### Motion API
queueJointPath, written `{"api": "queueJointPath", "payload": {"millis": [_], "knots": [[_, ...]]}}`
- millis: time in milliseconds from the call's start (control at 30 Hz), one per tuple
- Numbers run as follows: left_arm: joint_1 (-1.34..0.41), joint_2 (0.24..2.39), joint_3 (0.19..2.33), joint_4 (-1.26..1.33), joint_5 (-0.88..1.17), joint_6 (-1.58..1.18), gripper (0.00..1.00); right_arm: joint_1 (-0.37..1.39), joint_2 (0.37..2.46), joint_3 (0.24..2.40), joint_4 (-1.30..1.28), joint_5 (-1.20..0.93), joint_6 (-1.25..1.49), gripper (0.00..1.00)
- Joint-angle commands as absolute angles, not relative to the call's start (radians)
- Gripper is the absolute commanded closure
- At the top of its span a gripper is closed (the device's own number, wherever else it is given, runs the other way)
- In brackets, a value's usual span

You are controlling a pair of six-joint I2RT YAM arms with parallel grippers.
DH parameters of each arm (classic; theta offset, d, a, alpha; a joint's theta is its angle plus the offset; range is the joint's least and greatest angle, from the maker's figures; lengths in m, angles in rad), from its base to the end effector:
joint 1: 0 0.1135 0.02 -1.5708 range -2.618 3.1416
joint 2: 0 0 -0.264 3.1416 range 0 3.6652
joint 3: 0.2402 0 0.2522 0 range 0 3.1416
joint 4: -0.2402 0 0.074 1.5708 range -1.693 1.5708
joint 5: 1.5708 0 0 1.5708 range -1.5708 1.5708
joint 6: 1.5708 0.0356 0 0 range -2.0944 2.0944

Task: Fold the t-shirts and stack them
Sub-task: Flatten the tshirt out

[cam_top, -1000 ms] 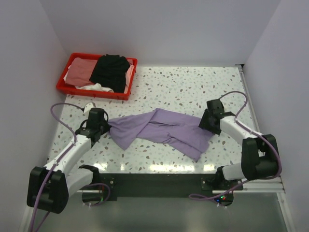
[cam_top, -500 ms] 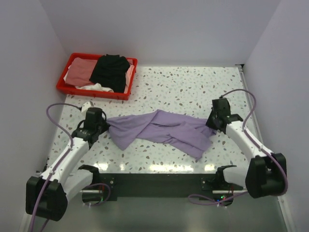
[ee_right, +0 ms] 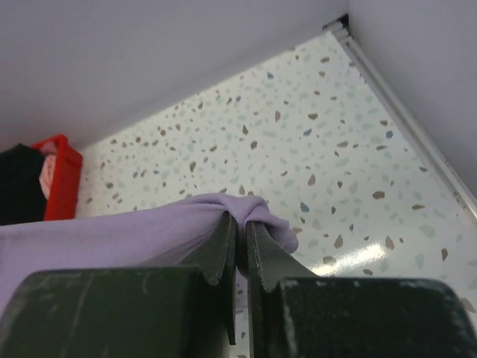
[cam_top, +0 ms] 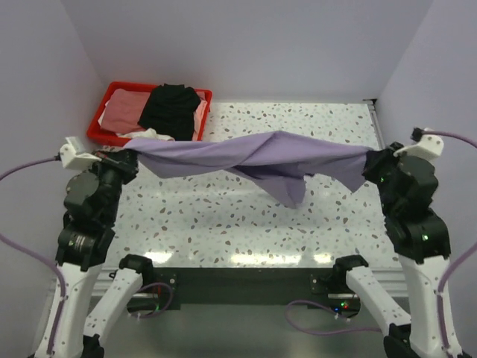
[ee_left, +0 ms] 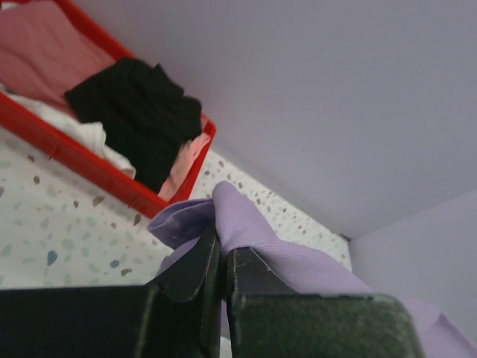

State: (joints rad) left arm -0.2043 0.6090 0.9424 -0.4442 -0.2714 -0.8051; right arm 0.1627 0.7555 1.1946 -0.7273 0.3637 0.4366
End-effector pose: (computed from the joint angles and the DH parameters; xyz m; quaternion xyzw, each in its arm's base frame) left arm 0.1223 -0.0156 0.3894 -0.3046 0.6786 -0.2313 0.6271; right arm 0.1273 0.0081 0.4225 0.2148 0.7660 0.0352 0.6049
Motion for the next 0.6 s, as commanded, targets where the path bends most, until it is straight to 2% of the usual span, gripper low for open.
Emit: {"api": "queueJointPath", "payload": {"millis": [0,300,567], "knots": [[-0.199,0.526,1.069,-0.477,-0.339,-0.821,1.00,0.158,0.669,1.324,-0.793,0.459,0.385,1.00],[-0.201,0.400,1.219,-0.554,-0.436,-0.805,1.00,0.158,0.551,1.492,-0.824,0.446,0.357,1.00],[-0.201,0.495,1.183,-0.537,-0.437,-0.818,1.00,0.161,0.630,1.485,-0.813,0.472,0.334,1.00]]}}
